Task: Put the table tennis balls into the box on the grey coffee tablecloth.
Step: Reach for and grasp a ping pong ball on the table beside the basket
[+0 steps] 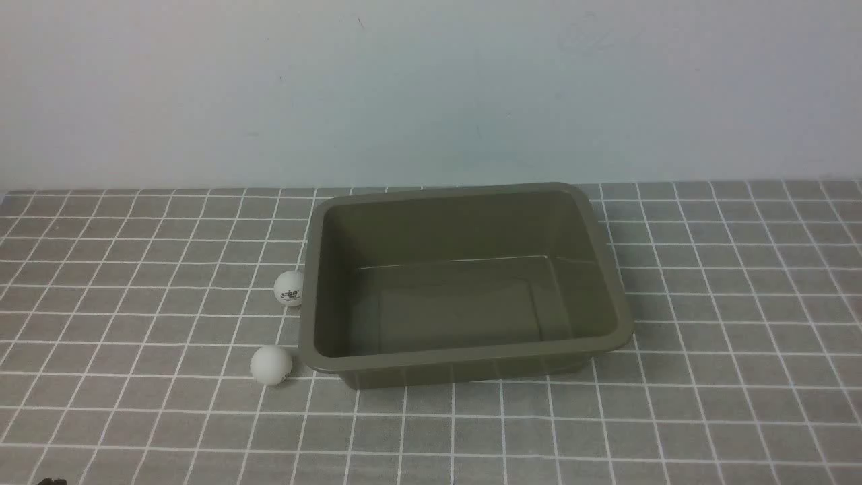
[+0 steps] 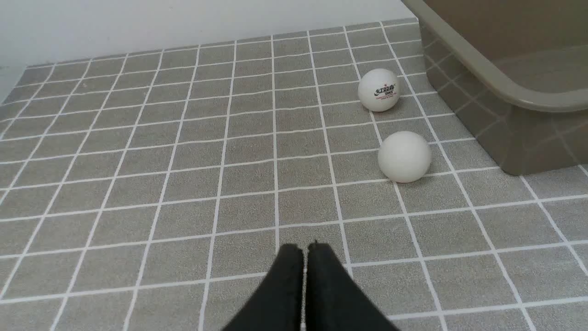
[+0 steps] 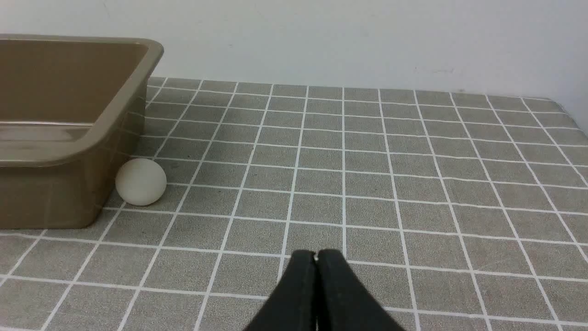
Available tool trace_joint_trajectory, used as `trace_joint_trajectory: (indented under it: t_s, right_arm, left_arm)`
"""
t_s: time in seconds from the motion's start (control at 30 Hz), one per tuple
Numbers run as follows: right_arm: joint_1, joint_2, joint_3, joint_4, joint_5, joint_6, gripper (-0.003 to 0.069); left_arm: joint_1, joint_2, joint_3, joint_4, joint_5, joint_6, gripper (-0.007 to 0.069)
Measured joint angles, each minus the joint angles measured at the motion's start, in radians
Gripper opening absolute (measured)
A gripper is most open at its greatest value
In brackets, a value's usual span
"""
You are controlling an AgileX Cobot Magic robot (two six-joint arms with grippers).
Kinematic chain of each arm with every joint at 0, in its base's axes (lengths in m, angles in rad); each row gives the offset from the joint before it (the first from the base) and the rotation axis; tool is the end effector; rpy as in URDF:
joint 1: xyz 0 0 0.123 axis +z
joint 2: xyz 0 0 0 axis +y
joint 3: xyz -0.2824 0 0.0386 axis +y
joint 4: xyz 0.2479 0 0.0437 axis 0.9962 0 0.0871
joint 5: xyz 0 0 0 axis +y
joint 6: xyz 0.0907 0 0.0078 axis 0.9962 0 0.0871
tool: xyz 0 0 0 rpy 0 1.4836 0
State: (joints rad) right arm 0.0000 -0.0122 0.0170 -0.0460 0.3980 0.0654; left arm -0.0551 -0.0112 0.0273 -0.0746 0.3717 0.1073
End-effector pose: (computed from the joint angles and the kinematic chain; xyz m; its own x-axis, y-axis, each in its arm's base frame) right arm 0.0518 -0.0016 0.1723 -0.3096 0.0230 -0.9506 0.0241 0.9996 0.0163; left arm 0.0524 -0.0054 0.1712 -0.2915 0.0539 -0.9551 0.0920 0.9954 0.0281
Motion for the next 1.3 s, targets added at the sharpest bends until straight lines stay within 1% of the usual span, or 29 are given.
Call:
trace_joint_trajectory:
  t_s: [0.97, 1.03, 1.1, 1.2, 1.23, 1.27, 1.3]
  right_arm:
    - [0.0, 0.0, 0.0, 0.0, 0.0, 0.0, -0.0015]
    - [0.0, 0.0, 0.0, 0.0, 0.0, 0.0, -0.0015]
    - [0.0, 0.0, 0.0, 0.0, 0.0, 0.0, -0.0015]
    - [0.0, 0.0, 0.0, 0.0, 0.0, 0.0, -0.0015]
    - [0.0, 0.0, 0.0, 0.0, 0.0, 0.0, -0.0015]
    - [0.0, 0.0, 0.0, -0.001, 0.0, 0.0, -0.0015]
    - [0.0, 0.0, 0.0, -0.001, 0.0, 0.0, -0.0015]
  left_arm:
    - [0.0, 0.0, 0.0, -0.005, -0.015, 0.007, -0.0005]
    - [0.0, 0.0, 0.0, -0.056, -0.057, -0.006, -0.0005]
    - [0.0, 0.0, 0.0, -0.133, -0.122, -0.032, -0.0005]
    - [0.0, 0.0, 0.0, -0.286, -0.228, -0.084, -0.0005]
    - [0.0, 0.0, 0.0, -0.286, -0.228, -0.087, -0.0005]
    - [0.0, 0.0, 0.0, -0.378, -0.313, -0.107, -0.0005]
    - [0.0, 0.0, 0.0, -0.424, -0.379, -0.107, -0.0005]
